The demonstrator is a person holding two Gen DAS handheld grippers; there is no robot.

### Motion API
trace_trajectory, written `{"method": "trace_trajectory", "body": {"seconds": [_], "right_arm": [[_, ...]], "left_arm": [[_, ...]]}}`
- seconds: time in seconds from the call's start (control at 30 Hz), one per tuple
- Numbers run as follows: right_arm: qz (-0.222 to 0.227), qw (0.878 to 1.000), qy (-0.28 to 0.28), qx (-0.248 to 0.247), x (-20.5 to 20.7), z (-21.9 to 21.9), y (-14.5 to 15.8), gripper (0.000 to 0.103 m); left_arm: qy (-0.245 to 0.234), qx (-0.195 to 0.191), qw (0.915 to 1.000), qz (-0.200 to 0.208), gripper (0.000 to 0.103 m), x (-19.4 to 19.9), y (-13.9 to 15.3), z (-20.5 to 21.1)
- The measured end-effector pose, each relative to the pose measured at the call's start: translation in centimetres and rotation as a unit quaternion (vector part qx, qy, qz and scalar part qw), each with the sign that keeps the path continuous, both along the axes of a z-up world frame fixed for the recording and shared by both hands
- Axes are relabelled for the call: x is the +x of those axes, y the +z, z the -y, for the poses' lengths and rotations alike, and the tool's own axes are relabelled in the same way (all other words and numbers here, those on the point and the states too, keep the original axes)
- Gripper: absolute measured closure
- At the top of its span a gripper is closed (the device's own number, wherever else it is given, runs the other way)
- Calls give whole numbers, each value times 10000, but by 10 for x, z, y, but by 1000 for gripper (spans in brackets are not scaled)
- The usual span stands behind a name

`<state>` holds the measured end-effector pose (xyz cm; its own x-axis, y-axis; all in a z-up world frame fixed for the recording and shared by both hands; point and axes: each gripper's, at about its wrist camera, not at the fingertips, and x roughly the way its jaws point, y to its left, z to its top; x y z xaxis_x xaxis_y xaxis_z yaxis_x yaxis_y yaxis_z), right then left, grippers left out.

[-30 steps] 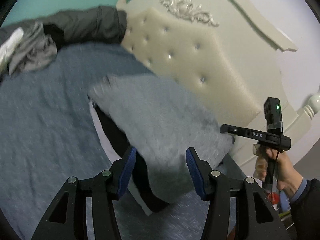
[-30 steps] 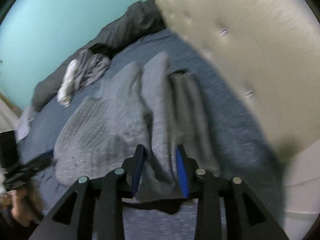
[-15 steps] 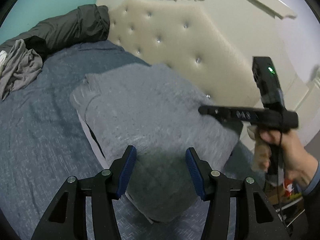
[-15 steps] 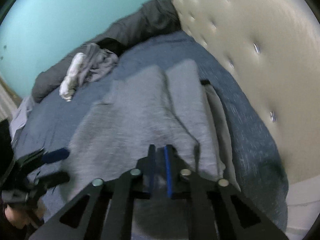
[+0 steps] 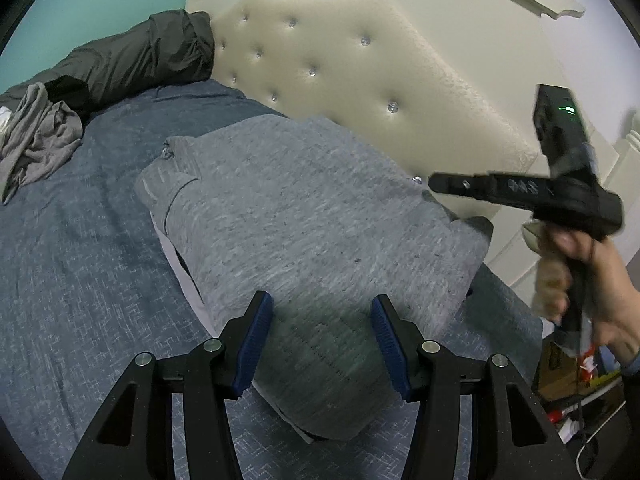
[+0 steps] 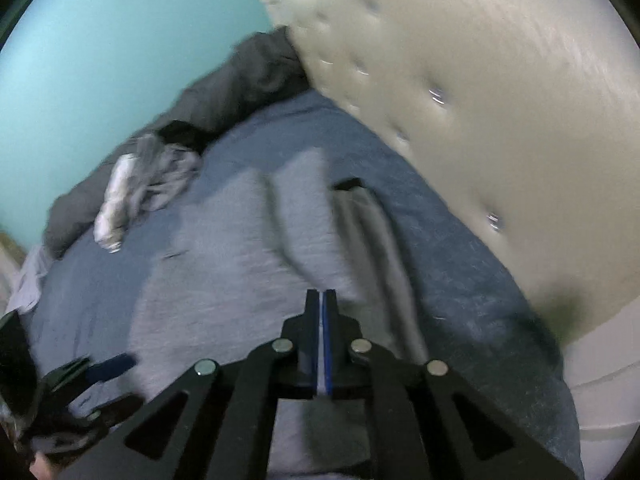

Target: Fold clothes

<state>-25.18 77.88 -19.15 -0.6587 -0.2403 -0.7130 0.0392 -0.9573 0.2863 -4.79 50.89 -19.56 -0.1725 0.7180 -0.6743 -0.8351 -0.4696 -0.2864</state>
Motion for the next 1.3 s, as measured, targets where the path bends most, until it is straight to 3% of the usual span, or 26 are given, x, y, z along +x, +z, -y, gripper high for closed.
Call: {"method": "trace_trajectory", "body": {"seconds": [0.1, 0.23, 0.43, 0.57, 0.7, 0.87, 1.3], "right_arm": [[238, 9990, 301, 216, 12, 15, -12, 102], [398, 9989, 94, 219, 28, 5, -35, 102], [311, 9993, -71, 215, 48, -4, -42, 103], [84, 9997, -159, 162, 46, 1, -25, 103], [-290, 9994, 181, -29, 39, 24, 0, 103], [-164, 9980, 579, 173, 33, 57, -17, 103], [-31, 9990, -239, 377, 36, 5, -47, 103]], "left_arm": [[15, -23, 10000, 2, 47, 0, 1, -1], [-6, -49, 10000, -13, 47, 2, 2, -1], [-14, -58, 10000, -59, 47, 4, 1, 2], [4, -55, 10000, -78, 47, 4, 2, 4], [15, -61, 10000, -78, 47, 5, 2, 3], [28, -86, 9999, -54, 47, 5, 0, 4], [55, -82, 9999, -14, 47, 6, -5, 7]]}}
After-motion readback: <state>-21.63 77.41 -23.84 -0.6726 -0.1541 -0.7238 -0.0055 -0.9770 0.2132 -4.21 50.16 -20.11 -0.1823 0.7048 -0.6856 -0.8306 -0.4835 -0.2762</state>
